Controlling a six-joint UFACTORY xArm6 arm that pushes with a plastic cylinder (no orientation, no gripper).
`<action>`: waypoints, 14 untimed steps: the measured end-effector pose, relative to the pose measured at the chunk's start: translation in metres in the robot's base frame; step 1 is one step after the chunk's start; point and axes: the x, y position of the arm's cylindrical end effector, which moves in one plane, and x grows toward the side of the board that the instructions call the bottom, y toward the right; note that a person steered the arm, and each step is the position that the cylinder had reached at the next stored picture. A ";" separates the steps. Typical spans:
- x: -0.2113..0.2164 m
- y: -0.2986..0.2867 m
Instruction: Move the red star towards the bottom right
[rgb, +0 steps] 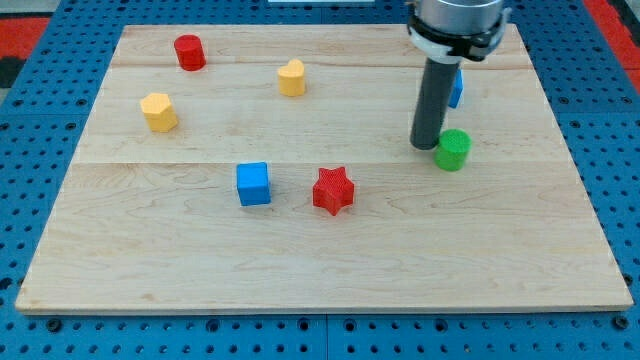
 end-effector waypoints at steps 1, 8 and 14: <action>0.004 0.021; 0.022 -0.158; 0.070 -0.076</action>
